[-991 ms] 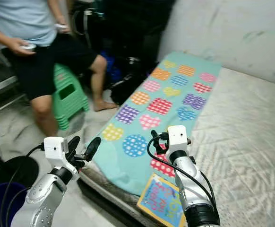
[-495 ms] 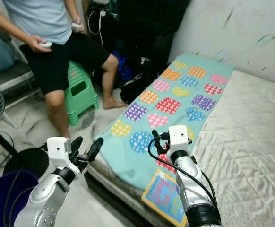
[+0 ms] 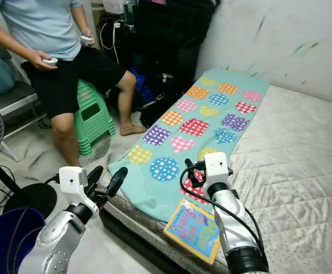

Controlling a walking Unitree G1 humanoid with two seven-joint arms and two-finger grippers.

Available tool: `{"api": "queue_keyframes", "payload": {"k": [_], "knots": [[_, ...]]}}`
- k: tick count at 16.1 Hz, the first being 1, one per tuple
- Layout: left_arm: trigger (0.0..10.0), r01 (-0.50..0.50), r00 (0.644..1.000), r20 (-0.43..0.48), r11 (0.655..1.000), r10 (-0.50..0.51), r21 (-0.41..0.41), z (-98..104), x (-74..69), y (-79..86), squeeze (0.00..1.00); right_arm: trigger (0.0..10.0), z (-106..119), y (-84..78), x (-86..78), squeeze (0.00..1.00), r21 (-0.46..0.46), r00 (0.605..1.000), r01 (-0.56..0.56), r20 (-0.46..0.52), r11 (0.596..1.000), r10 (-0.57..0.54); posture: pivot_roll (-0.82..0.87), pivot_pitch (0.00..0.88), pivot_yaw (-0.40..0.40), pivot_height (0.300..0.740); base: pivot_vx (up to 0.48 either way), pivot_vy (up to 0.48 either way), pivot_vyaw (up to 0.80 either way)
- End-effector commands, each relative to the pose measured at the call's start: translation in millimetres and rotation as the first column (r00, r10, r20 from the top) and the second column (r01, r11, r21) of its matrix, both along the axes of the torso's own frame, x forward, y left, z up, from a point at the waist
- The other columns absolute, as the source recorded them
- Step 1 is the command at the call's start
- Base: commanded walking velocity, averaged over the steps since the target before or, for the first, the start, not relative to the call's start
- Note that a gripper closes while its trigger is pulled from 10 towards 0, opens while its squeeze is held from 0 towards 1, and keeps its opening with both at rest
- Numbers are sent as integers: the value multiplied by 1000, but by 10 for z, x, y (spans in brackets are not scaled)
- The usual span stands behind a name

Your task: Clean up the room

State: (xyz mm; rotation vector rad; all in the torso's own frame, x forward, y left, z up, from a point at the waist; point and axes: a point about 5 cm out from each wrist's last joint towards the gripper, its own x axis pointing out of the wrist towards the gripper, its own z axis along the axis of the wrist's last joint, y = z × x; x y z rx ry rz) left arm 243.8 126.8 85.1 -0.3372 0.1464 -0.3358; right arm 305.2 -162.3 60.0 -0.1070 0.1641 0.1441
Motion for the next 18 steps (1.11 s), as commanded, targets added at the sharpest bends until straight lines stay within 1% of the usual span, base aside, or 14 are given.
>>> {"api": "queue_keyframes", "payload": {"k": [1, 13, 16, 17, 18], "knots": [[10000, 4, 1000, 10, 1000, -4, 10, 20, 8, 11, 0, 10000, 34, 14, 26, 0, 0, 1000, -4, 16, 1000, 4, -87, 0, -8, 740, 0, 0, 0], [10000, 5, 1000, 8, 1000, -5, 9, 14, 4, 7, 0, 10000, 33, -10, 32, 0, -4, 1000, 10, 19, 1000, -10, -87, 0, -9, 740, 0, 0, 0], [10000, -3, 1000, 7, 1000, 3, 22, 11, 7, 11, 0, 10000, 38, -14, 34, 0, -1, 1000, 13, 22, 1000, -13, -87, 0, -9, 740, 0, 0, 0], [10000, -20, 1000, -9, 999, 20, 40, -15, 17, 22, 0, 10000, 36, -5, 29, 0, -3, 1000, 6, 22, 1000, -6, -87, 0, -8, 740, 0, 0, 0], [10000, -18, 1000, -9, 999, 18, 37, -14, 19, 21, 0, 10000, 35, -3, 29, 0, -4, 1000, 4, 22, 1000, -4, -87, 0, -8, 740, 0, 0, 0]]}}
